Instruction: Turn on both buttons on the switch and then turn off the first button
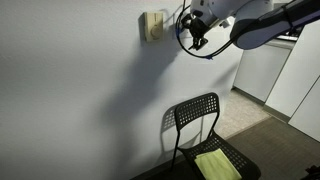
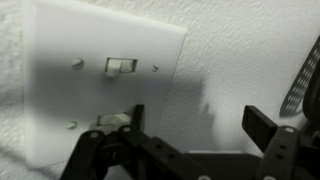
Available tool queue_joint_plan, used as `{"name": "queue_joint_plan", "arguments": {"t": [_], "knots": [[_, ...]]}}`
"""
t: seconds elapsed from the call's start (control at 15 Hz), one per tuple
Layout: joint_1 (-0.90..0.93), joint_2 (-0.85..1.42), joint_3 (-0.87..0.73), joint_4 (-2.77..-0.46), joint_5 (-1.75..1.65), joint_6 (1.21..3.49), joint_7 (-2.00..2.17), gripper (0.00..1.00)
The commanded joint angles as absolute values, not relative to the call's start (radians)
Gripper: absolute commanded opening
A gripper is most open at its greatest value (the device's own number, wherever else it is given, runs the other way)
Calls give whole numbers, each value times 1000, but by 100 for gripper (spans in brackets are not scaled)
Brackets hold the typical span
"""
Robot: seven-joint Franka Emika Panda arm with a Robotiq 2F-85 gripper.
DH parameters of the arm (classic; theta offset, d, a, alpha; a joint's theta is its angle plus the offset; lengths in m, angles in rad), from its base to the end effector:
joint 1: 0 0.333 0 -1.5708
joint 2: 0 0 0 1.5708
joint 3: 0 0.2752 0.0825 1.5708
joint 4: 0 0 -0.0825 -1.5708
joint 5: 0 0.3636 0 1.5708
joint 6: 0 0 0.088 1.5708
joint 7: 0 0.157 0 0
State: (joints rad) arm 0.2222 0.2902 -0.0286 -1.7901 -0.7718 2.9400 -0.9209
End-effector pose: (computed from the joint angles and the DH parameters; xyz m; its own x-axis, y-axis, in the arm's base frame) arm 0.6638 0.1706 0.4182 -0.1488 0.9722 -0.1810 0.5833 0.2341 0.7778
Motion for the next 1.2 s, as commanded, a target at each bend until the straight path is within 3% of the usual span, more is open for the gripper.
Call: {"name": "queue_joint_plan", "arguments": {"t": [0.0,0.87,1.13], "knots": [[247,269,-56,-1757,-834,2910,-905,100],[261,238,-56,-1755,-895,2834,-894,100],[188,237,22,-1775,-883,2815,-864,100]]}}
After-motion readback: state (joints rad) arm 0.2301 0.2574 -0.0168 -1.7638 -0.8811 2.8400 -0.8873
